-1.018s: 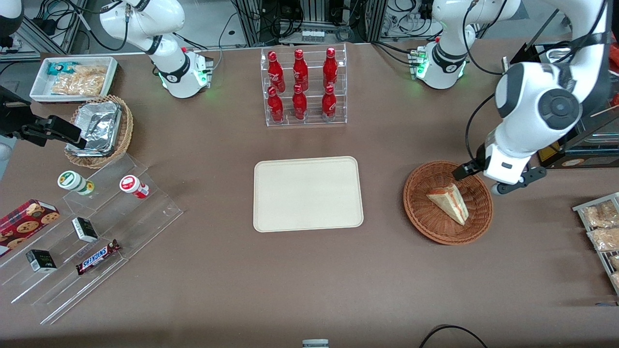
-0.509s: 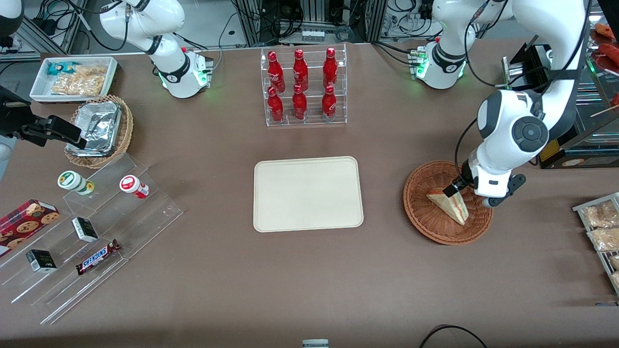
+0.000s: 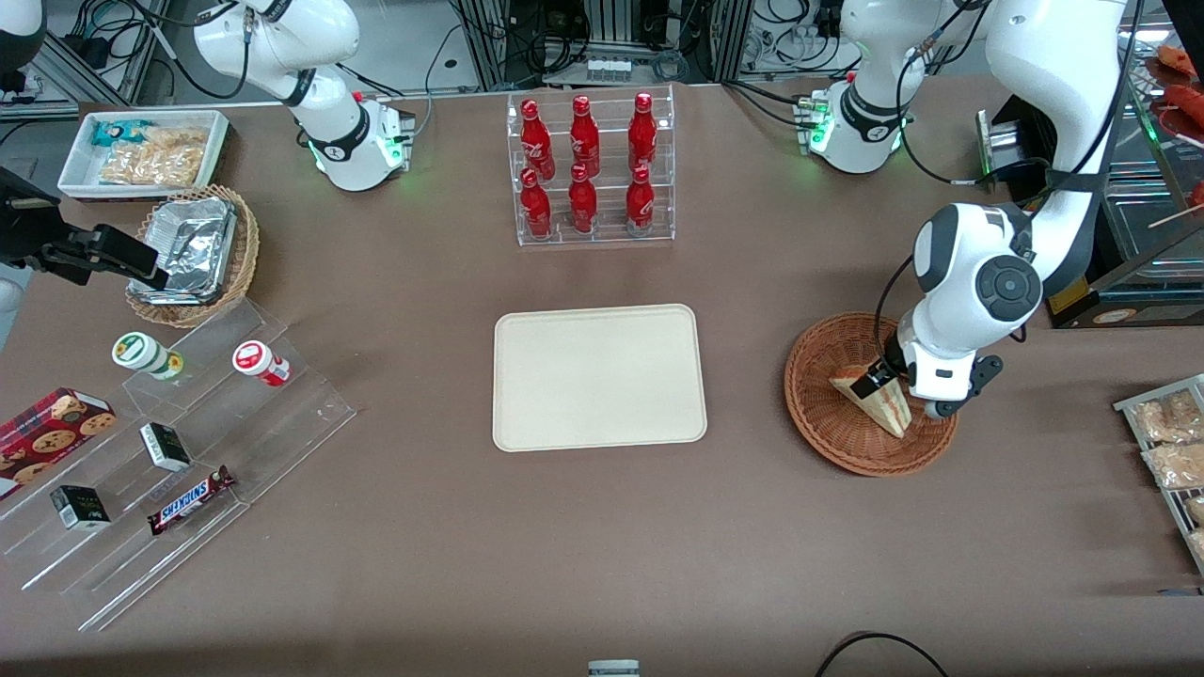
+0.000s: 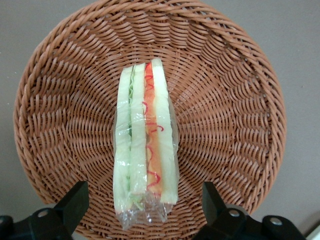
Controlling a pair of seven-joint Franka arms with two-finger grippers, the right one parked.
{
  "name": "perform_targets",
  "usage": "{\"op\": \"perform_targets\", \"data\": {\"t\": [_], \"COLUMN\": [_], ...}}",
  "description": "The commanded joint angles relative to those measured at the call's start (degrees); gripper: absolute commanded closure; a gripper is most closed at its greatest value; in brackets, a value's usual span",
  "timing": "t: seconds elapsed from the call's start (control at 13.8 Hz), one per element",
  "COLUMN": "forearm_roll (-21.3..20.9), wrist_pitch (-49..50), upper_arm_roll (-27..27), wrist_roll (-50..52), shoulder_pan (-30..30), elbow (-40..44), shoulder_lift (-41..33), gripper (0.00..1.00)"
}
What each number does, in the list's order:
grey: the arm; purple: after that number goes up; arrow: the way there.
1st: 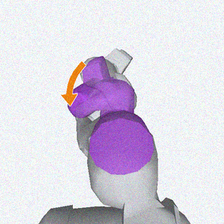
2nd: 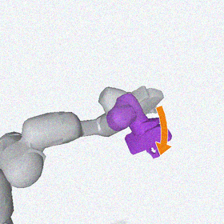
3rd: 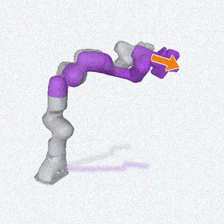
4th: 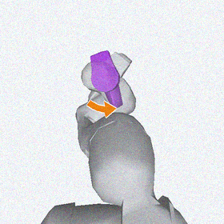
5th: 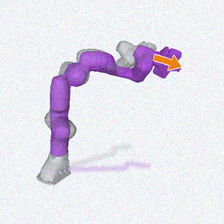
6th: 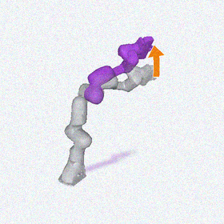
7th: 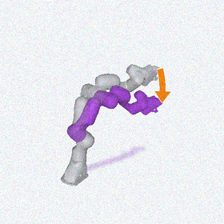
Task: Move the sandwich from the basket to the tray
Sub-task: 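Lower the open left gripper around the sandwich and close it, then lift the sandwich and carry it over the cream tray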
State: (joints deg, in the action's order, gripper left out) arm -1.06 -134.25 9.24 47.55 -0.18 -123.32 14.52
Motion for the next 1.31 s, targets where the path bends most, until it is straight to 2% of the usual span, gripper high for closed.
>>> {"op": "perform_targets", "data": {"t": [0.0,0.07,0.15,0.29,0.36,0.51,0.65,0.8,0.95,1.24], "forearm_roll": [-0.8,-0.8,-0.8,-0.9,-0.9,-0.9,-0.9,-0.6,-0.2,0.1], "wrist_pitch": [-2.1,-3.2,-3.6,-3.6,-3.6,-0.9,9.6,22.1,28.9,28.9], "upper_arm_roll": [-0.1,-0.1,-0.1,-0.1,-0.1,-0.3,-0.2,1.0,1.7,1.7], "wrist_roll": [1.5,2.1,3.3,3.5,3.5,3.6,3.5,3.8,6.6,9.7], "shoulder_pan": [0.0,0.0,0.0,0.0,-0.1,-0.1,0.3,1.6,6.2,19.1], "elbow": [0.5,0.5,0.7,0.7,1.2,3.6,9.4,18.9,26.6,33.1], "shoulder_lift": [2.5,3.2,3.8,3.8,3.8,2.4,-0.7,-1.1,0.1,6.0], "gripper": [0.0,0.08,0.3,0.83,0.9,0.92,0.92,0.92,0.92,0.93]}}
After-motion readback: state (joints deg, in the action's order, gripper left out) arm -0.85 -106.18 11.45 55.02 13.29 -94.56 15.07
